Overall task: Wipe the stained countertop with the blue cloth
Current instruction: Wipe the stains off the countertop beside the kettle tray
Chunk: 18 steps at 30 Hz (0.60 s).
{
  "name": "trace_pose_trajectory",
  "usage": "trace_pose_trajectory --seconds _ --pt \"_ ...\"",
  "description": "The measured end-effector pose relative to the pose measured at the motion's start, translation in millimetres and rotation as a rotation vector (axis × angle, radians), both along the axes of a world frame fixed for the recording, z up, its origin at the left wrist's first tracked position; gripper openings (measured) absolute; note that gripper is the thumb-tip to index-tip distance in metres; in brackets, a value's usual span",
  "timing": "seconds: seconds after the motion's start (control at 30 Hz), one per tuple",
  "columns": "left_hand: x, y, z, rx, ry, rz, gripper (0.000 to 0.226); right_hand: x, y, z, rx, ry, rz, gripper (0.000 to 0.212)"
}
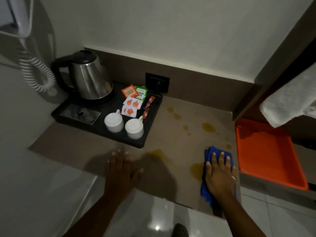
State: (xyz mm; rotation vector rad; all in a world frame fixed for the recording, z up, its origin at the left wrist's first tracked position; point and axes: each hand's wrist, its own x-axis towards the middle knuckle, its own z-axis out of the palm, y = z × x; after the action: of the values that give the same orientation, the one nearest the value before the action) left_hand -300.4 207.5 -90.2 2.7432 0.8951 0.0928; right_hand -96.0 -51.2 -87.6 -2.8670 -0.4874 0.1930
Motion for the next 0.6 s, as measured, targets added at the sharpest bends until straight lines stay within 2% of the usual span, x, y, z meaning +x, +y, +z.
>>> trace_pose_trajectory --seconds 0.13,0.2,0.3,0.37,0.43,0.5,0.6 --pt "7.2 16.3 -3.4 0.033 0.061 0.102 0.103 -19.4 -23.0 -5.7 -0.049 0.007 0.372 0.059" --pt "9.4 23.3 -7.0 0.053 0.062 0.116 0.107 -11.7 -50.7 -4.1 -0.077 0.010 0.443 0.060" --pt "7.9 33.2 -10.9 0.031 0.060 0.158 0.101 8.1 -58.9 0.9 -0.066 -0.005 0.240 0.060" --pt "7.8 38.1 -13.6 0.021 0.062 0.170 0.097 12.6 -28.4 3.4 -0.062 0.004 0.013 0.057" --pt "8.5 41.4 -15.8 0.026 0.065 0.170 0.093 3.1 11.9 3.6 -0.048 0.024 -0.102 0.056" --pt "9.2 45.7 -17.6 0.046 0.071 0.184 0.093 -13.3 33.0 0.0 -0.013 0.023 0.042 0.056" --pt "9.6 57.4 -19.0 0.045 0.073 0.206 0.097 -23.5 3.3 -2.5 -0.037 0.014 0.375 0.057"
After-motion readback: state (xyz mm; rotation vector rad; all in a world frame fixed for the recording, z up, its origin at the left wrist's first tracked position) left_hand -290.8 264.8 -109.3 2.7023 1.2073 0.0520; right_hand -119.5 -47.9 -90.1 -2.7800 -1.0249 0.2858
